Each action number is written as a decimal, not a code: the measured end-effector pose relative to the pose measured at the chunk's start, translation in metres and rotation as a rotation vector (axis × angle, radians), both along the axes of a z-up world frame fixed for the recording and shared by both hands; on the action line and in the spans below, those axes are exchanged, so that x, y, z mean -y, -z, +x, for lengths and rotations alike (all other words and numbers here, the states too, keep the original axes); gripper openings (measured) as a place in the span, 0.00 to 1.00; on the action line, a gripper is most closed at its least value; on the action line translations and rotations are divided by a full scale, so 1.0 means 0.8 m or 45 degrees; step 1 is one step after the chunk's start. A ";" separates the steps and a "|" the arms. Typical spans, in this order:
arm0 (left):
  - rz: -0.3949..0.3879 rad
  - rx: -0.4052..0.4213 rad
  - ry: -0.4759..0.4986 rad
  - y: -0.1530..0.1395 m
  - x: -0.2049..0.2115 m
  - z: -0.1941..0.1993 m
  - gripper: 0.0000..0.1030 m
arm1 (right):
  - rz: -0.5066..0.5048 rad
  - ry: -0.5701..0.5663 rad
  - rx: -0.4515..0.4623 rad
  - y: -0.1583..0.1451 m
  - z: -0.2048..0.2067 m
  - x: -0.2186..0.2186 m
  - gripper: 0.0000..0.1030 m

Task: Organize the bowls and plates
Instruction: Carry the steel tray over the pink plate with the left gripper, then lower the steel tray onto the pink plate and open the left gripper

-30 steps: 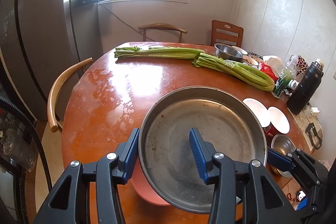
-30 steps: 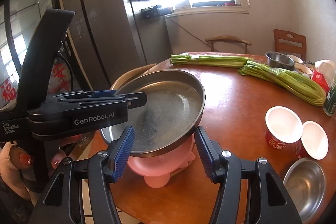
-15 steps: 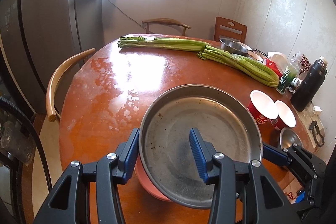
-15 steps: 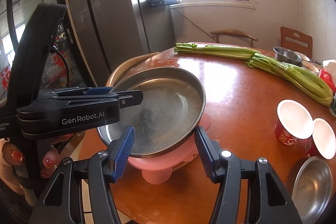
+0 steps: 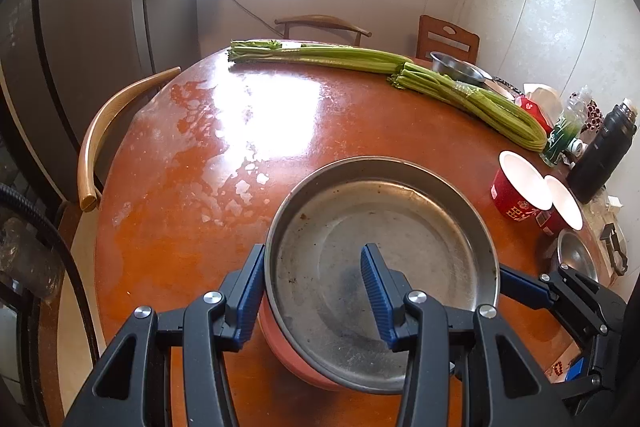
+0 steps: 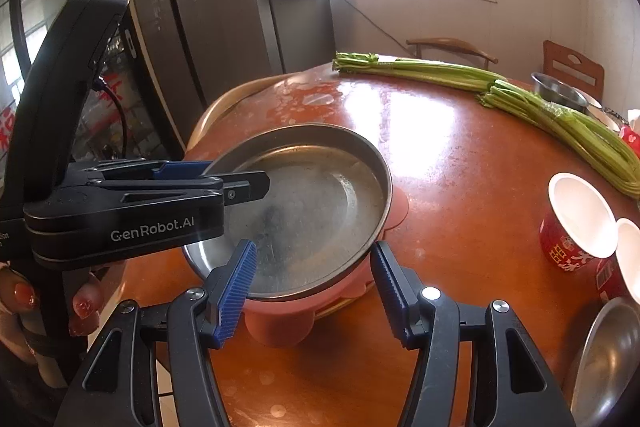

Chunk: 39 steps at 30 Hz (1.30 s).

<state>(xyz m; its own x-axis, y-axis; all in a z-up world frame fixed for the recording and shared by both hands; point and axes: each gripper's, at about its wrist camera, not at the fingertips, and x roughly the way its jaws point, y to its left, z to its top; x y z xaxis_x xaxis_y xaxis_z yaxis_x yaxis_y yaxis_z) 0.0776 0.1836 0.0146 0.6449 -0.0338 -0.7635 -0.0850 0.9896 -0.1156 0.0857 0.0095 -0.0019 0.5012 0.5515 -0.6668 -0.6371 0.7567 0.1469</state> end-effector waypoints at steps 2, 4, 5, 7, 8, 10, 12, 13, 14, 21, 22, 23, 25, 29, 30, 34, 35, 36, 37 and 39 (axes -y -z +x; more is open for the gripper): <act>0.008 -0.007 0.001 0.006 0.001 0.002 0.46 | -0.010 -0.001 -0.003 0.004 0.003 -0.001 0.59; 0.004 -0.017 -0.004 0.011 -0.001 0.004 0.46 | -0.019 -0.003 -0.007 0.008 0.007 -0.002 0.59; 0.003 -0.019 -0.004 0.014 -0.001 0.005 0.46 | -0.021 -0.003 -0.011 0.010 0.008 -0.002 0.59; 0.007 -0.023 -0.008 0.018 -0.002 0.006 0.46 | -0.023 -0.011 -0.014 0.014 0.010 -0.004 0.59; 0.002 -0.025 -0.007 0.020 -0.002 0.006 0.46 | -0.027 -0.009 -0.017 0.015 0.011 -0.004 0.59; 0.005 -0.026 -0.010 0.023 -0.004 0.007 0.46 | -0.031 -0.019 -0.021 0.019 0.014 -0.005 0.59; 0.004 -0.031 -0.015 0.026 -0.004 0.008 0.46 | -0.032 -0.022 -0.029 0.022 0.015 -0.005 0.59; 0.005 -0.033 -0.013 0.027 -0.004 0.009 0.46 | -0.036 -0.026 -0.028 0.023 0.016 -0.006 0.59; 0.005 -0.037 -0.014 0.028 -0.005 0.009 0.46 | -0.037 -0.027 -0.027 0.024 0.016 -0.006 0.59; 0.017 -0.039 -0.014 0.032 -0.007 0.011 0.46 | -0.058 -0.036 -0.049 0.033 0.024 -0.015 0.59; 0.019 -0.041 -0.017 0.033 -0.008 0.012 0.46 | -0.062 -0.039 -0.048 0.034 0.024 -0.017 0.59; 0.025 -0.042 -0.019 0.034 -0.008 0.012 0.46 | -0.070 -0.039 -0.040 0.035 0.024 -0.019 0.59; 0.030 -0.040 -0.014 0.035 -0.008 0.011 0.46 | -0.083 -0.039 -0.032 0.035 0.023 -0.022 0.59; 0.022 -0.035 -0.017 0.036 -0.013 0.006 0.46 | -0.090 -0.052 -0.020 0.035 0.022 -0.025 0.59; 0.024 -0.031 -0.021 0.035 -0.014 0.004 0.46 | -0.091 -0.057 -0.016 0.035 0.021 -0.026 0.59; 0.062 -0.019 -0.029 0.032 -0.013 -0.003 0.46 | -0.093 -0.073 -0.013 0.036 0.020 -0.030 0.59; 0.062 -0.017 -0.028 0.031 -0.013 -0.005 0.46 | -0.093 -0.076 -0.012 0.035 0.020 -0.031 0.59; 0.061 -0.011 -0.030 0.030 -0.014 -0.008 0.46 | -0.090 -0.082 -0.015 0.035 0.021 -0.031 0.59; 0.060 -0.009 -0.033 0.030 -0.016 -0.010 0.46 | -0.087 -0.089 -0.019 0.036 0.022 -0.032 0.59; 0.057 -0.008 -0.038 0.030 -0.018 -0.015 0.46 | -0.094 -0.098 -0.018 0.037 0.023 -0.037 0.59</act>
<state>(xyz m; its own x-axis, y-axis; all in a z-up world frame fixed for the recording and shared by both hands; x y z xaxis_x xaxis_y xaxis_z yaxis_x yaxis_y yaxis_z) 0.0654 0.1981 -0.0091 0.6401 0.0197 -0.7680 -0.1150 0.9909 -0.0704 0.1041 0.0387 -0.0312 0.4493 0.5374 -0.7137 -0.6922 0.7144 0.1021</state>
